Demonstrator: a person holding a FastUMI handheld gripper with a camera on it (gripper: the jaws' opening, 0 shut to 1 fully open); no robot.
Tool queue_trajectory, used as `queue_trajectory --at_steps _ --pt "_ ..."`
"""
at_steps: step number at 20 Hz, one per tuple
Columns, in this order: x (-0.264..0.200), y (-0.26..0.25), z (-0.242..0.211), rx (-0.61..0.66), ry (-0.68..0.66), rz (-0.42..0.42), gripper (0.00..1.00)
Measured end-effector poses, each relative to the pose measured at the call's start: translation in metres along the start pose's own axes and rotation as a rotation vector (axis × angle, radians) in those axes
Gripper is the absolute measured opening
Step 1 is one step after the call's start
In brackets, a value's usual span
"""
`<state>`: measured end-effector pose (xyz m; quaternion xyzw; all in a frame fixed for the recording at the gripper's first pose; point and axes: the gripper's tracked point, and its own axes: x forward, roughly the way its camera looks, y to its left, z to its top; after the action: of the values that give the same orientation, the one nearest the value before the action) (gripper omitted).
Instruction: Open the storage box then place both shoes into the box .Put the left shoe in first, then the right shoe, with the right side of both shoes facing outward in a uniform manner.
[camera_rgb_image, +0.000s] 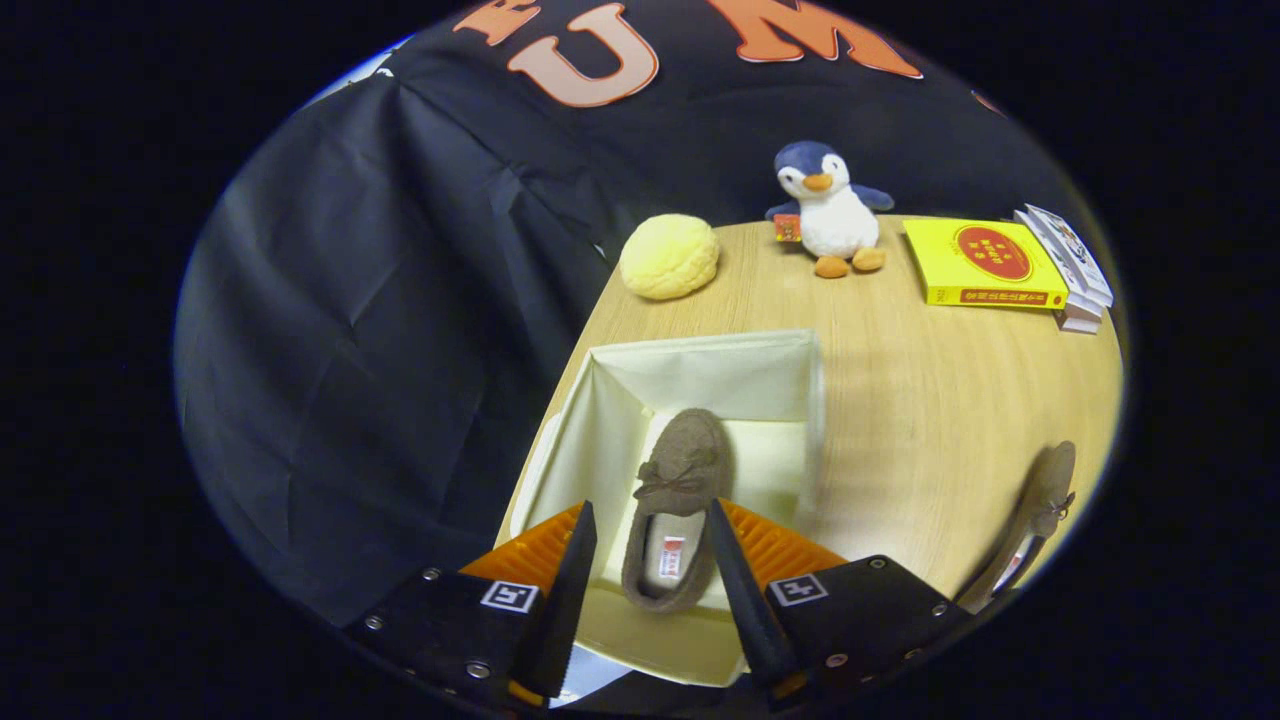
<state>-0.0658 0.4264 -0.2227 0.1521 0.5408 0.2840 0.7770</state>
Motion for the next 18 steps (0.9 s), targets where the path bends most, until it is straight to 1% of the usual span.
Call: queue_trajectory --at_steps 1,3,5,8,11,15,18 --pt "-0.012 -0.012 0.001 -0.005 -0.021 -0.005 0.75" --pt "-0.033 -0.043 0.001 -0.01 -0.062 -0.043 0.82" --pt "-0.05 -0.082 -0.001 0.001 -0.087 -0.103 0.86" --pt "-0.07 -0.132 -0.011 0.037 -0.106 -0.171 0.88" --pt "-0.091 -0.178 -0.031 0.066 -0.093 -0.238 0.9" --pt "-0.111 -0.226 -0.053 0.092 -0.089 -0.311 0.91" --pt "-0.115 -0.259 -0.073 0.097 -0.076 -0.354 0.92"
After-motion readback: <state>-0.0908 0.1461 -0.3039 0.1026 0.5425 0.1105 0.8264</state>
